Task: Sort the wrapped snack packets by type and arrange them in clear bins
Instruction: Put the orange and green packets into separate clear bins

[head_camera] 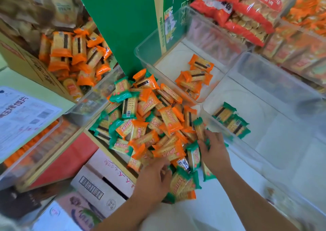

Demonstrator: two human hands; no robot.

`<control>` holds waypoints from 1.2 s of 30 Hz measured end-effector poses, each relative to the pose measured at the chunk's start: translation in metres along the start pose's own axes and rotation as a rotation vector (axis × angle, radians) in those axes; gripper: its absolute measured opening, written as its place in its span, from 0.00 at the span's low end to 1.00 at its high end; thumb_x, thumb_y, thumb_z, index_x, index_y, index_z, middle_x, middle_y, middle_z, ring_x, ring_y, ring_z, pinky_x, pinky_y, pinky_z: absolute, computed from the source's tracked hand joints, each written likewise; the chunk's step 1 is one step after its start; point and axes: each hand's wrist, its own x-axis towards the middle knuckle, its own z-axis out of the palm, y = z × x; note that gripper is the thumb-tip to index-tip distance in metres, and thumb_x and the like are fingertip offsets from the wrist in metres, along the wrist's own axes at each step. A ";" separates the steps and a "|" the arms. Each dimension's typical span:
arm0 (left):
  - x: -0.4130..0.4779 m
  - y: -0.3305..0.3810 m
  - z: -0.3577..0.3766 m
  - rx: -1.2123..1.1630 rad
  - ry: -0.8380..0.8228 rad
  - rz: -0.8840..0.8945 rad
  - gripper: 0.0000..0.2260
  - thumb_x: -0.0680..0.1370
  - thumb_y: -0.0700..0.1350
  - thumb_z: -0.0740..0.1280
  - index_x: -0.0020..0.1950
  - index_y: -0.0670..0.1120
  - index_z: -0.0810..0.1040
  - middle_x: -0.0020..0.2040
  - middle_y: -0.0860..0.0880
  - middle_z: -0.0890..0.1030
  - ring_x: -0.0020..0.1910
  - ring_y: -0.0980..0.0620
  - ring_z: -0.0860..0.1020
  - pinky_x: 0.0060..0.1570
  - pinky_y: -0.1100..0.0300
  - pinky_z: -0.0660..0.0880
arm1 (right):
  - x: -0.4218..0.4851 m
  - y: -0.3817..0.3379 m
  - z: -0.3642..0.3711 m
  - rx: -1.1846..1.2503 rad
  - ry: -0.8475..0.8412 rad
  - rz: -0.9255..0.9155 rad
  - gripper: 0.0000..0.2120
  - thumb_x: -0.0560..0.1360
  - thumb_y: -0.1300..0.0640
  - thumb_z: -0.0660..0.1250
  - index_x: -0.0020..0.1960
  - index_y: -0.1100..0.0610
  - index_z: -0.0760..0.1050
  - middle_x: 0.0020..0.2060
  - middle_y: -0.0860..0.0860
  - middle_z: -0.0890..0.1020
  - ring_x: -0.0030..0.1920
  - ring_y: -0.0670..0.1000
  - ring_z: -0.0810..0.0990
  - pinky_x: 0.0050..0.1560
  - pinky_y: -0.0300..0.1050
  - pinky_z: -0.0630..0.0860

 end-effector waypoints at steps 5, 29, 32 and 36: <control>-0.018 0.001 0.032 0.067 -0.081 0.030 0.11 0.77 0.48 0.67 0.58 0.53 0.80 0.48 0.58 0.76 0.46 0.58 0.74 0.43 0.66 0.71 | 0.000 0.000 0.004 0.102 -0.044 0.048 0.24 0.78 0.50 0.71 0.71 0.50 0.69 0.63 0.49 0.80 0.57 0.53 0.80 0.53 0.46 0.75; 0.059 0.078 0.027 0.066 0.119 0.088 0.11 0.79 0.56 0.70 0.44 0.51 0.73 0.33 0.52 0.73 0.30 0.51 0.72 0.30 0.58 0.66 | -0.074 0.071 0.010 -0.052 0.094 0.258 0.32 0.69 0.48 0.74 0.71 0.48 0.68 0.62 0.49 0.63 0.64 0.53 0.63 0.42 0.46 0.72; 0.050 0.105 0.003 -0.213 0.117 0.044 0.11 0.82 0.55 0.68 0.46 0.50 0.72 0.29 0.54 0.70 0.27 0.54 0.67 0.29 0.58 0.66 | -0.079 0.075 0.009 -0.048 0.076 0.262 0.34 0.70 0.45 0.75 0.72 0.42 0.66 0.62 0.49 0.63 0.63 0.55 0.67 0.40 0.47 0.75; 0.056 0.149 -0.011 -0.388 0.091 0.041 0.08 0.82 0.49 0.68 0.48 0.47 0.74 0.33 0.46 0.73 0.30 0.52 0.70 0.32 0.53 0.69 | -0.081 0.085 0.002 -0.016 0.001 0.239 0.34 0.71 0.48 0.74 0.74 0.44 0.66 0.55 0.51 0.72 0.54 0.55 0.74 0.45 0.46 0.74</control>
